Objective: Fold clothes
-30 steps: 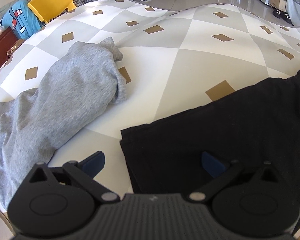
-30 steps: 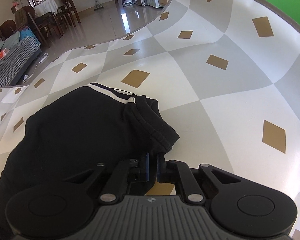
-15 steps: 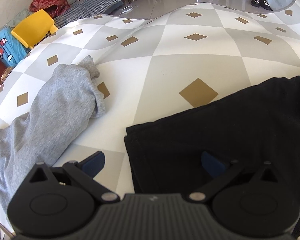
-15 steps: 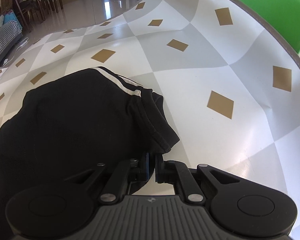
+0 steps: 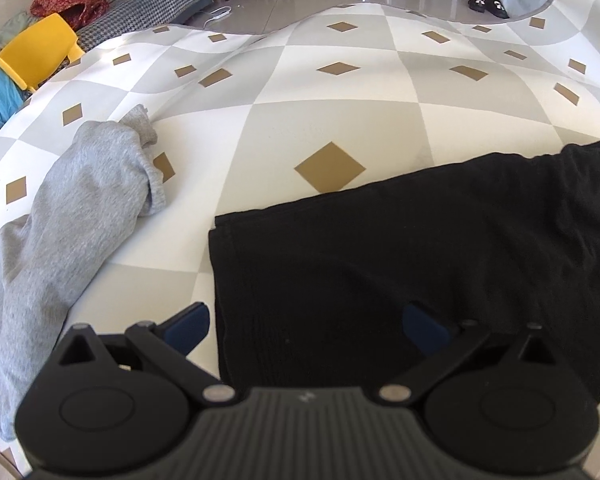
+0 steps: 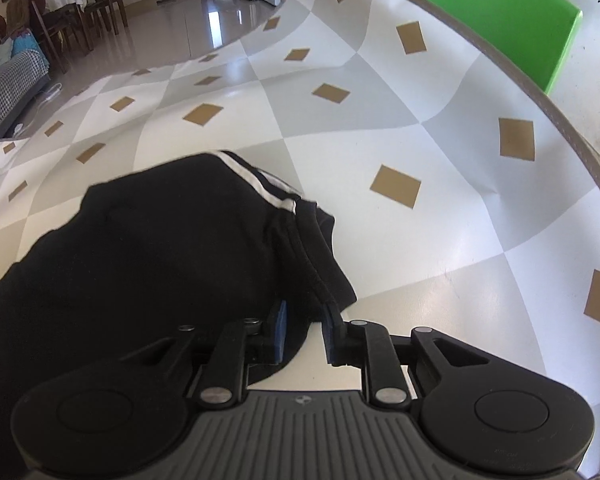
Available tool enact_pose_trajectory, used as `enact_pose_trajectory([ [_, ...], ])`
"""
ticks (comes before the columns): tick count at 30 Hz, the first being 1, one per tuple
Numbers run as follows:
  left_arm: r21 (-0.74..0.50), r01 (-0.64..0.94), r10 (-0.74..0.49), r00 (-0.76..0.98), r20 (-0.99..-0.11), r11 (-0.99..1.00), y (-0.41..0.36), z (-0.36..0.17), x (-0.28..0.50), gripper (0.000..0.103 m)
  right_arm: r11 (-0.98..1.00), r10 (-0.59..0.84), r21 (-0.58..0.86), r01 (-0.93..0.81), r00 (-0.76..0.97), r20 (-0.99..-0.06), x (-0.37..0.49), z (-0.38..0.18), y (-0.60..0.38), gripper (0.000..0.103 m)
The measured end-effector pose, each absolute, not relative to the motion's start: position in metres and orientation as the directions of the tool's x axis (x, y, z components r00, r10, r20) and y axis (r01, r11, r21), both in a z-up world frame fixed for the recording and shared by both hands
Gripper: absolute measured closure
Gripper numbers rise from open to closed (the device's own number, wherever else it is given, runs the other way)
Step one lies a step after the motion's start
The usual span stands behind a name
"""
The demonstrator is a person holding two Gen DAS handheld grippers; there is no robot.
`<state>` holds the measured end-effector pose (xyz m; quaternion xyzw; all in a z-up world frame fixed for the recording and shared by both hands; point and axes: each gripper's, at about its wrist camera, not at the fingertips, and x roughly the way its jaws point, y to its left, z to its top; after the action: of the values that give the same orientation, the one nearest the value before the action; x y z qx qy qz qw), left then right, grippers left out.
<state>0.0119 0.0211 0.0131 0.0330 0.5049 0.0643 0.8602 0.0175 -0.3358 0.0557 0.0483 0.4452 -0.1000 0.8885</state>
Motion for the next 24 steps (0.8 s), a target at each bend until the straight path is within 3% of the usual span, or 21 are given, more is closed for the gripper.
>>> enact_pose_trajectory([
  [7, 0.059, -0.011, 0.057, 0.475, -0.878, 0.998, -0.005, 0.008, -0.012, 0.0, 0.997, 0.045, 0.07, 0.011, 0.677, -0.735, 0.041, 0.066, -0.311, 0.08],
  [12, 0.086, 0.008, 0.071, 0.48, -0.874, 0.996, -0.014, 0.003, -0.018, 0.0, 0.994, 0.113, 0.084, -0.075, 0.695, -0.71, 0.06, 0.06, -0.289, 0.08],
  [18, 0.069, -0.006, 0.064, 0.472, -0.879, 0.998, -0.008, -0.001, -0.018, 0.0, 0.989, 0.136, 0.056, -0.136, 0.713, -0.688, 0.084, 0.053, -0.271, 0.08],
  [24, 0.029, -0.029, 0.039, 0.46, -0.887, 0.999, 0.0, -0.004, -0.015, 0.0, 0.993, 0.1, 0.032, -0.113, 0.678, -0.729, 0.109, 0.029, -0.269, 0.08],
])
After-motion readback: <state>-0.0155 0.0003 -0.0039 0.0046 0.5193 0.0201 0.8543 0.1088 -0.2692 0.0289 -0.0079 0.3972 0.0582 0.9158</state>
